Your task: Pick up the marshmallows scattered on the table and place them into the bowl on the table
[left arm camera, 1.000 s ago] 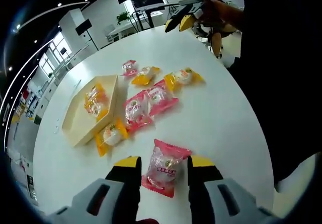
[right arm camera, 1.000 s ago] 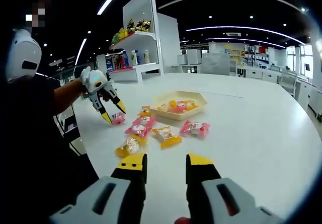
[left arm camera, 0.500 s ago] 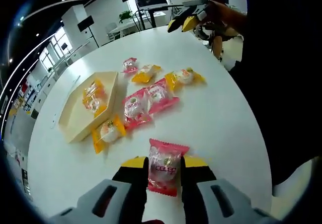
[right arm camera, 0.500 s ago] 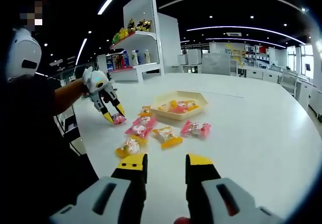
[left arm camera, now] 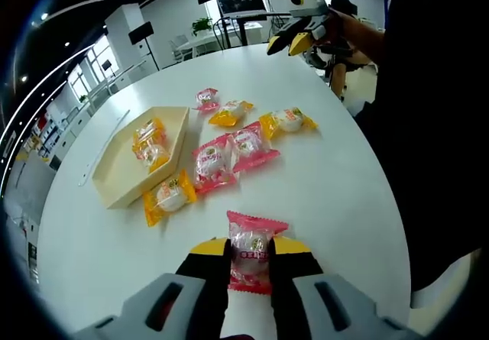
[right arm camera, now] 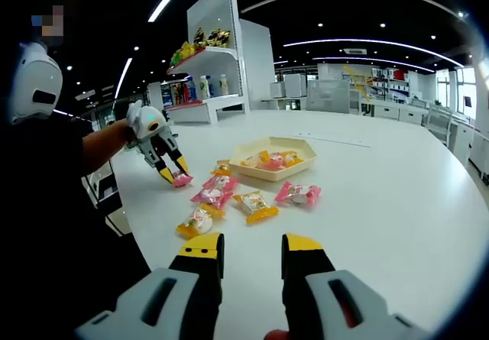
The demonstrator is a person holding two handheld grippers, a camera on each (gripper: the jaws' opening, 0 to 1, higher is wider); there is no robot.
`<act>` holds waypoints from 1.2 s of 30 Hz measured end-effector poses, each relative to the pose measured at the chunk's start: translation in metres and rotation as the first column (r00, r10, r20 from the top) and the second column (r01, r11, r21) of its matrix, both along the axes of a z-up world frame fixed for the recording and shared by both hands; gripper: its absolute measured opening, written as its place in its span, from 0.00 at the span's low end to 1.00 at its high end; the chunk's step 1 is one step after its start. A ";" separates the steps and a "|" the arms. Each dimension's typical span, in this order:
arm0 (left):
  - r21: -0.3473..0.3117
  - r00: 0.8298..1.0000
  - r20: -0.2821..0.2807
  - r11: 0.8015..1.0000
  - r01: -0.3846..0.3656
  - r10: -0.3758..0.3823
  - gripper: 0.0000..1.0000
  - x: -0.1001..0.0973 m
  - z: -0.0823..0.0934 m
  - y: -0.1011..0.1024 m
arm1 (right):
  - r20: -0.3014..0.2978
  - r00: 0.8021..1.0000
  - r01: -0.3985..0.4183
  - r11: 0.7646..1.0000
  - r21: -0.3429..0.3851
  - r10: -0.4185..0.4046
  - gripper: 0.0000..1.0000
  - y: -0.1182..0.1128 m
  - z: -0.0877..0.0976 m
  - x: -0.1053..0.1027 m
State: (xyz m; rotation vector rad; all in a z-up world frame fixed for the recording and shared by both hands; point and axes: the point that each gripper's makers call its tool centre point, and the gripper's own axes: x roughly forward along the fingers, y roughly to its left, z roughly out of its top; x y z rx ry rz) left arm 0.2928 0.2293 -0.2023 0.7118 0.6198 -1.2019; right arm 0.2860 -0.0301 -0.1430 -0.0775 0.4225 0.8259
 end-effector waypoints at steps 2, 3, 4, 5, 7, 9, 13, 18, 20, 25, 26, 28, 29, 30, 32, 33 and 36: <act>-0.002 1.000 -0.002 1.000 -0.008 0.008 0.20 0.000 0.000 0.001 | 0.001 1.000 0.002 1.000 -0.001 -0.002 0.30 0.000 0.000 0.000; -0.002 1.000 -0.001 1.000 -0.012 0.012 0.20 0.001 0.000 0.001 | 0.003 1.000 0.002 1.000 -0.002 -0.002 0.30 0.000 0.001 0.000; -0.002 1.000 -0.001 1.000 -0.014 0.014 0.20 0.001 0.000 0.001 | 0.003 1.000 0.002 1.000 -0.001 -0.002 0.30 0.000 0.001 0.000; -0.002 1.000 0.000 1.000 -0.017 0.017 0.20 0.001 0.001 0.002 | 0.004 1.000 0.002 1.000 0.000 -0.002 0.30 -0.001 0.002 -0.001; -0.006 1.000 0.001 1.000 -0.024 0.024 0.20 0.002 0.002 0.002 | 0.005 1.000 0.002 1.000 0.001 -0.002 0.30 0.000 0.002 -0.001; -0.012 1.000 0.001 1.000 -0.027 0.027 0.20 0.002 0.003 0.001 | 0.006 1.000 0.002 1.000 0.000 -0.002 0.30 -0.001 0.002 -0.002; -0.029 0.999 0.003 0.999 -0.037 0.037 0.20 0.002 0.008 -0.001 | 0.008 1.000 0.003 1.000 0.001 -0.003 0.30 -0.001 0.003 -0.003; -0.053 0.998 0.000 0.996 -0.068 0.068 0.20 0.006 0.013 -0.003 | 0.009 1.000 -0.001 1.000 0.002 0.001 0.30 0.000 0.003 -0.005; -0.060 0.997 0.001 0.995 -0.077 0.077 0.20 0.008 0.014 -0.003 | 0.008 1.000 0.000 1.000 0.003 0.000 0.30 0.000 0.003 -0.005; -0.079 0.995 0.004 0.992 -0.096 0.096 0.20 0.012 0.019 -0.006 | 0.007 1.000 0.003 1.000 0.006 -0.003 0.30 -0.002 0.002 -0.005; -0.083 0.995 0.004 0.992 -0.099 0.100 0.20 0.013 0.020 -0.007 | 0.007 1.000 0.004 1.000 0.007 -0.004 0.30 -0.002 0.001 -0.005; -0.096 0.994 0.010 0.989 -0.109 0.111 0.20 0.016 0.024 -0.010 | 0.006 1.000 0.004 1.000 0.007 -0.004 0.30 -0.002 0.001 -0.004; -0.100 0.993 0.011 0.989 -0.113 0.115 0.20 0.017 0.025 -0.011 | 0.005 1.000 0.003 1.000 0.008 -0.003 0.30 -0.002 0.000 -0.004; -0.104 0.993 0.012 0.988 -0.117 0.119 0.20 0.018 0.026 -0.011 | 0.004 1.000 0.002 1.000 0.008 -0.002 0.30 -0.002 0.000 -0.004; -0.109 0.991 0.018 0.986 -0.128 0.131 0.20 0.021 0.029 -0.012 | 0.003 1.000 -0.001 1.000 0.009 0.001 0.30 -0.001 0.000 -0.004; -0.112 0.990 0.020 0.985 -0.133 0.136 0.20 0.022 0.030 -0.013 | 0.002 1.000 -0.003 1.000 0.008 0.003 0.30 -0.001 -0.001 -0.004; -0.116 0.989 0.024 0.983 -0.143 0.147 0.20 0.025 0.032 -0.013 | 0.000 1.000 -0.005 1.000 0.006 0.005 0.30 -0.001 -0.001 -0.003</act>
